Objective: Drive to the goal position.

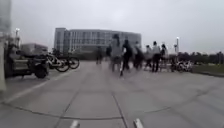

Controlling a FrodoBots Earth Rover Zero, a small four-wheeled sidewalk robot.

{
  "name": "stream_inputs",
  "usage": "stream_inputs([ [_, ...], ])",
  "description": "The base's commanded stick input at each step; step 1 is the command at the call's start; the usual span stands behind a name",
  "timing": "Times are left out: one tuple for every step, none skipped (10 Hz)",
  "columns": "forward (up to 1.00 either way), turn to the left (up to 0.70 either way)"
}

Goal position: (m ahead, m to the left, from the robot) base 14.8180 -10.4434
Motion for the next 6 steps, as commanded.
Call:
stream_inputs([
  [0.77,0.0],
  [0.77,0.0],
  [0.77,0.0],
  [0.77,0.0],
  [0.77,0.0],
  [0.77,0.0],
])
